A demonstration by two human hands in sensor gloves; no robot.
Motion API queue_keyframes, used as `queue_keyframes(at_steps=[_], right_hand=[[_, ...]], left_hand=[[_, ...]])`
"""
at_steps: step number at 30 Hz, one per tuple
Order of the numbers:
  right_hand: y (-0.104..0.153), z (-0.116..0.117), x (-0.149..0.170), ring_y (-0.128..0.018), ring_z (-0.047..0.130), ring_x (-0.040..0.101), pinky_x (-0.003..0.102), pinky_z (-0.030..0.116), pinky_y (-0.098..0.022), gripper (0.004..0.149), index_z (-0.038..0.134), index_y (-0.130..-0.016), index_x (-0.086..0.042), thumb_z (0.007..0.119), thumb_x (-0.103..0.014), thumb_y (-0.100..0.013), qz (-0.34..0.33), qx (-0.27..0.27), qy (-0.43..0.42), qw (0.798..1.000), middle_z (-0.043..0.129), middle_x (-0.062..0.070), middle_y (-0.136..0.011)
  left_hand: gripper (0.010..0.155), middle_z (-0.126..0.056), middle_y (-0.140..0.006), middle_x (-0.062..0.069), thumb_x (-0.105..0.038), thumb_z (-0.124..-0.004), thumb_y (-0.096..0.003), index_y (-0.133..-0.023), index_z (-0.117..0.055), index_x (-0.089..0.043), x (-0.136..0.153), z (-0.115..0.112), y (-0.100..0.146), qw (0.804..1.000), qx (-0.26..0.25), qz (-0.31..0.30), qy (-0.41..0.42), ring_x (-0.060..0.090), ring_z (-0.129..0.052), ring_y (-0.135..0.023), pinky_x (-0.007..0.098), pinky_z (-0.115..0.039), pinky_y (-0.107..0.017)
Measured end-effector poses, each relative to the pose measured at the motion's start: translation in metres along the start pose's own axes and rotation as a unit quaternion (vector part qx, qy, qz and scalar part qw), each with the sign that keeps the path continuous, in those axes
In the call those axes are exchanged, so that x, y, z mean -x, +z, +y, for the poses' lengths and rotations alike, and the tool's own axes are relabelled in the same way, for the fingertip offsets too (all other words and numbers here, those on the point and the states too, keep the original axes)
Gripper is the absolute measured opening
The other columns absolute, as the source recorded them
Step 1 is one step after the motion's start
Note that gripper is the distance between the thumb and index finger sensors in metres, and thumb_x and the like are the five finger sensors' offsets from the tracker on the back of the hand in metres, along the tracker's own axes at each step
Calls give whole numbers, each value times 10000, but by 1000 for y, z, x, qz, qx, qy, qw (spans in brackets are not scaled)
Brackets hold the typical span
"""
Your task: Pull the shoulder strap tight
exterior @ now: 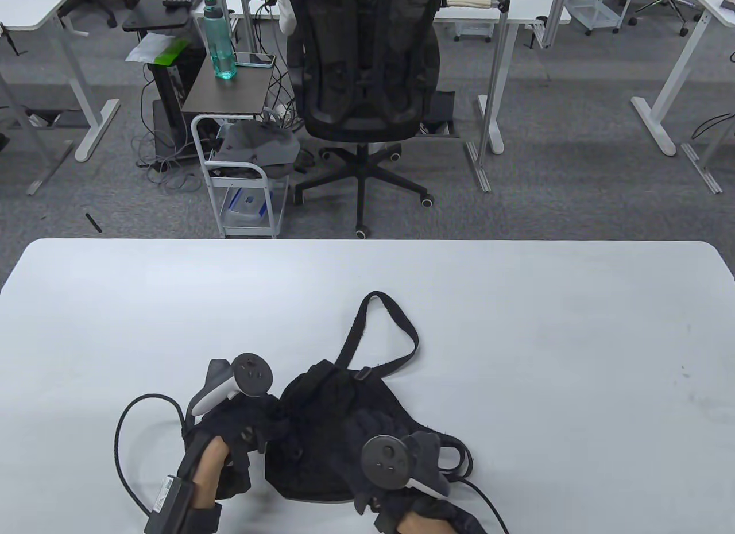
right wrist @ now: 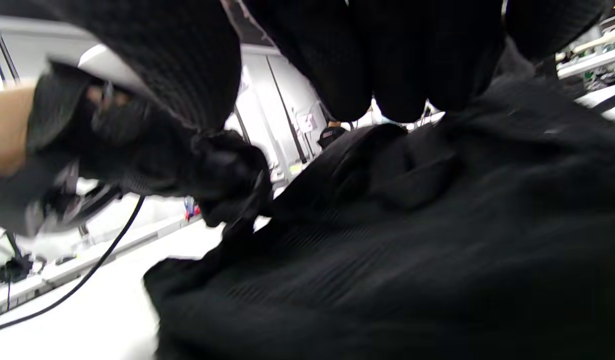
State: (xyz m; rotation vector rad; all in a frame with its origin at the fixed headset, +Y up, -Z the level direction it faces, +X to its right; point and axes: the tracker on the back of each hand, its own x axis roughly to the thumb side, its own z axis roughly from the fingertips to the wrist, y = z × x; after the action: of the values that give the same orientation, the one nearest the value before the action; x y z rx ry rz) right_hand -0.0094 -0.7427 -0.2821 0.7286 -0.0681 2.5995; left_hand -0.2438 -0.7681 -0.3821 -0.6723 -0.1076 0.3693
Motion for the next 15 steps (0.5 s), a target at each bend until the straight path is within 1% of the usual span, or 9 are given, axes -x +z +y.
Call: queue_keyframes(at_steps=[2, 4, 6, 7, 10, 12, 13, 15], right_hand=[[-12, 15, -19, -744, 837, 560, 670, 678, -534, 671, 825, -879, 27, 848, -475, -434, -4, -20, 24, 1000, 837, 314, -878], [-25, 28, -39, -720, 871, 550, 662, 702, -521, 704, 836, -867, 32, 851, -513, -422, -10, -23, 77, 997, 861, 317, -855], [-32, 35, -50, -675, 921, 536, 652, 741, -494, 732, 857, -844, 42, 851, -548, -411, -19, -9, 126, 992, 902, 316, -814], [-36, 39, -55, -657, 942, 523, 644, 755, -485, 728, 869, -830, 38, 848, -556, -409, -19, -4, 159, 987, 921, 308, -795], [-43, 47, -60, -623, 984, 484, 617, 790, -470, 694, 896, -798, 19, 838, -556, -412, -7, 8, 213, 977, 964, 273, -756], [-43, 49, -58, -594, 1006, 468, 610, 801, -456, 634, 920, -767, 10, 836, -516, -423, -8, 20, 193, 981, 992, 259, -720], [-43, 51, -55, -586, 1009, 467, 607, 802, -455, 609, 927, -758, 9, 835, -495, -429, -7, 22, 162, 987, 998, 257, -710], [-42, 53, -52, -572, 1008, 477, 618, 794, -452, 560, 935, -744, 24, 839, -434, -435, -4, 32, 122, 992, 1003, 266, -695]], left_hand=[[481, -658, -990, -16, -443, -757, -376, -834, -749, -296, 4, 0, -1, 1000, 9, -2, 17, 243, -703, -907, 362, -694, -648], [481, -660, -988, -14, -443, -757, -378, -833, -749, -289, 8, 0, -1, 999, 16, -1, 31, 246, -705, -905, 362, -695, -647], [482, -664, -985, -14, -449, -754, -379, -832, -746, -285, 9, 0, -2, 999, 27, -4, 36, 248, -706, -903, 361, -696, -647], [483, -667, -983, -12, -450, -754, -378, -831, -749, -281, 11, -1, -3, 999, 30, -8, 41, 249, -709, -902, 363, -697, -646], [483, -674, -977, -10, -450, -753, -379, -828, -753, -272, 15, -3, -6, 997, 45, -16, 61, 252, -712, -899, 364, -699, -644], [484, -672, -978, 9, -451, -751, -381, -829, -752, -268, 18, -4, -7, 996, 54, -20, 73, 255, -710, -899, 366, -697, -645], [484, -672, -977, -11, -451, -751, -381, -829, -752, -268, 19, -4, -8, 995, 56, -24, 79, 253, -710, -898, 366, -697, -644], [484, -672, -977, -9, -452, -751, -383, -830, -751, -268, 20, -4, -8, 995, 58, -26, 83, 255, -710, -898, 366, -697, -644]])
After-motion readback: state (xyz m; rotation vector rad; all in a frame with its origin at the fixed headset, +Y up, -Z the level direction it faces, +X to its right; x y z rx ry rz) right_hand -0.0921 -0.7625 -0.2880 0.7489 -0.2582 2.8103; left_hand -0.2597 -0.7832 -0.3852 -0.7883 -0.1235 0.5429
